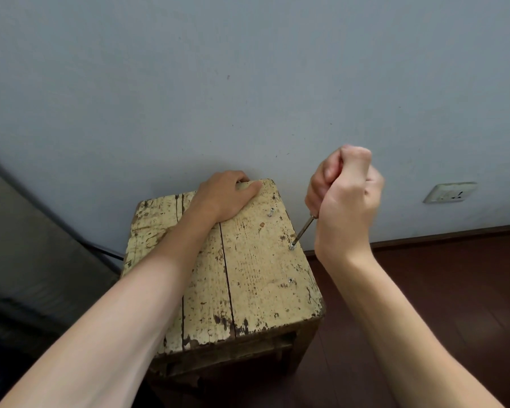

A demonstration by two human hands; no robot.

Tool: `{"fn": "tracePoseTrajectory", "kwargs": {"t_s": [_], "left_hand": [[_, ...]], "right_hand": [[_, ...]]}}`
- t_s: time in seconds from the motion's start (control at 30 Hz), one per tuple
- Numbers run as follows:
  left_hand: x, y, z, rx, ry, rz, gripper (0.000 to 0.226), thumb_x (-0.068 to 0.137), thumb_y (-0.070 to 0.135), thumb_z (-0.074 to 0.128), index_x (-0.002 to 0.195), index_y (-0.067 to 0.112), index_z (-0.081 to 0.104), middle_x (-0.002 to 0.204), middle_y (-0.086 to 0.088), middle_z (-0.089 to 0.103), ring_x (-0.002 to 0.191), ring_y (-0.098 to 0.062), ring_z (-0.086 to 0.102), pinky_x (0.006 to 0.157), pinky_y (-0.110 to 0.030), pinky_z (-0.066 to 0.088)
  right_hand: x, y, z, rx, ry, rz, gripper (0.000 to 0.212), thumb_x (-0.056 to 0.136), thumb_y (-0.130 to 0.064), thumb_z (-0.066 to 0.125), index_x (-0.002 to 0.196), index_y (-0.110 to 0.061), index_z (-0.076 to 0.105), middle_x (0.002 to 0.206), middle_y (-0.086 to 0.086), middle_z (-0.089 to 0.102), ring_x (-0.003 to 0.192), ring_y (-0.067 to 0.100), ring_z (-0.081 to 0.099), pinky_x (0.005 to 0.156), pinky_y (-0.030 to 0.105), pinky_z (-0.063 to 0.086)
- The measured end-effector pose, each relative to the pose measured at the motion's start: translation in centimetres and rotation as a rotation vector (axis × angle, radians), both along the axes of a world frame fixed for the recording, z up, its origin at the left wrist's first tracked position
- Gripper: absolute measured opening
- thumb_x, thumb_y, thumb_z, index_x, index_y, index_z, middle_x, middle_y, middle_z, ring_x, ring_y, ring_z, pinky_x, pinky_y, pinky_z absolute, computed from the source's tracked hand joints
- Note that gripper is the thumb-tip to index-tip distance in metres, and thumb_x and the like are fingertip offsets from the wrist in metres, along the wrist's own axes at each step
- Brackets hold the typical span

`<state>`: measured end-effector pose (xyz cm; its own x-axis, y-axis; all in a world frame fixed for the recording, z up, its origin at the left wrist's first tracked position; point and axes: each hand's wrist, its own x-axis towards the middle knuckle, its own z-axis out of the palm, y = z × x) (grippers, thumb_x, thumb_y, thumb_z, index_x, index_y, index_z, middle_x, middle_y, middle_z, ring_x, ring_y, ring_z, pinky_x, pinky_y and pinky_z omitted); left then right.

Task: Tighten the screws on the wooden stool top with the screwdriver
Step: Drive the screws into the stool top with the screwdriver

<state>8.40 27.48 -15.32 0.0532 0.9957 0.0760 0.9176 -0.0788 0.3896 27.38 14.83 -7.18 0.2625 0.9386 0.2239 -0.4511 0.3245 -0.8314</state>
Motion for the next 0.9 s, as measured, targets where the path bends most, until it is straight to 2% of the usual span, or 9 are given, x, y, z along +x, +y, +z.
{"fn": "tracePoseTrajectory", "kwargs": {"t_s": [0.1, 0.2, 0.3, 0.37, 0.43, 0.57, 0.7, 0.8, 0.9], "left_hand": [[0.0, 0.0, 0.0, 0.000, -0.001, 0.002, 0.061, 0.088, 0.078, 0.042, 0.122, 0.034, 0.068, 0.124, 0.008, 0.069, 0.113, -0.021, 0.063, 0.096, -0.042, 0.050], [0.0, 0.0, 0.0, 0.013, 0.003, -0.004, 0.057, 0.090, 0.076, 0.044, 0.119, 0.035, 0.069, 0.120, 0.010, 0.070, 0.110, -0.020, 0.063, 0.092, -0.039, 0.049], [0.1, 0.0, 0.0, 0.016, 0.000, -0.013, 0.054, 0.091, 0.075, 0.044, 0.116, 0.034, 0.069, 0.115, 0.009, 0.071, 0.107, -0.020, 0.063, 0.091, -0.039, 0.049], [0.0, 0.1, 0.0, 0.013, -0.006, -0.012, 0.053, 0.090, 0.075, 0.044, 0.114, 0.034, 0.069, 0.113, 0.009, 0.070, 0.104, -0.020, 0.063, 0.091, -0.041, 0.051], [0.0, 0.1, 0.0, 0.014, -0.006, -0.013, 0.056, 0.089, 0.076, 0.042, 0.113, 0.034, 0.069, 0.113, 0.009, 0.071, 0.103, -0.020, 0.063, 0.090, -0.040, 0.051], [-0.1, 0.0, 0.0, 0.013, 0.001, -0.008, 0.056, 0.089, 0.076, 0.043, 0.118, 0.034, 0.068, 0.118, 0.008, 0.070, 0.107, -0.021, 0.063, 0.091, -0.040, 0.050], [-0.1, 0.1, -0.1, 0.011, 0.001, -0.011, 0.059, 0.089, 0.077, 0.042, 0.121, 0.034, 0.067, 0.120, 0.008, 0.070, 0.109, -0.021, 0.063, 0.091, -0.039, 0.050], [-0.1, 0.1, -0.2, 0.013, 0.006, -0.015, 0.060, 0.090, 0.077, 0.041, 0.121, 0.033, 0.067, 0.119, 0.008, 0.070, 0.108, -0.021, 0.063, 0.087, -0.037, 0.048], [-0.1, 0.1, -0.3, 0.014, 0.008, -0.016, 0.060, 0.091, 0.076, 0.041, 0.123, 0.032, 0.067, 0.121, 0.007, 0.070, 0.109, -0.021, 0.063, 0.089, -0.038, 0.049]], "right_hand": [[-0.5, -0.2, -0.1, 0.013, 0.007, -0.045, 0.036, 0.098, -0.027, 0.041, 0.062, -0.023, 0.047, 0.052, -0.006, 0.035, 0.045, 0.011, 0.026, 0.044, 0.021, 0.020], [0.7, 0.2, -0.5, 0.088, -0.159, -0.019, 0.019, 0.097, -0.022, 0.042, 0.090, -0.018, 0.060, 0.066, -0.002, 0.053, 0.054, 0.014, 0.046, 0.045, 0.025, 0.034], [2.7, 0.9, -0.7, 0.170, -0.223, 0.182, 0.034, 0.098, -0.018, 0.036, 0.110, -0.019, 0.068, 0.083, 0.003, 0.071, 0.070, 0.018, 0.062, 0.060, 0.029, 0.047], [3.2, 1.2, -0.5, 0.165, -0.172, 0.356, 0.042, 0.101, -0.020, 0.032, 0.107, -0.017, 0.074, 0.081, 0.008, 0.075, 0.069, 0.022, 0.065, 0.066, 0.031, 0.050], [3.0, 1.4, -0.1, 0.147, -0.176, 0.442, 0.049, 0.104, -0.023, 0.032, 0.089, -0.022, 0.079, 0.070, 0.009, 0.073, 0.059, 0.022, 0.063, 0.058, 0.032, 0.048], [1.8, 1.2, 0.4, 0.115, -0.234, 0.403, 0.054, 0.105, -0.032, 0.040, 0.054, -0.025, 0.057, 0.045, -0.002, 0.047, 0.038, 0.016, 0.036, 0.046, 0.025, 0.031], [0.2, 0.5, 0.3, 0.043, -0.093, 0.162, 0.052, 0.104, -0.032, 0.041, 0.052, -0.029, 0.045, 0.047, -0.008, 0.032, 0.041, 0.010, 0.023, 0.044, 0.021, 0.017], [-0.6, -0.1, -0.1, 0.013, -0.016, -0.080, 0.050, 0.104, -0.034, 0.042, 0.054, -0.029, 0.044, 0.049, -0.008, 0.032, 0.042, 0.009, 0.024, 0.045, 0.021, 0.017], [0.1, 0.5, -0.4, 0.019, -0.071, -0.014, 0.030, 0.103, -0.033, 0.046, 0.076, -0.021, 0.052, 0.054, -0.006, 0.038, 0.045, 0.011, 0.030, 0.046, 0.026, 0.021]]}}
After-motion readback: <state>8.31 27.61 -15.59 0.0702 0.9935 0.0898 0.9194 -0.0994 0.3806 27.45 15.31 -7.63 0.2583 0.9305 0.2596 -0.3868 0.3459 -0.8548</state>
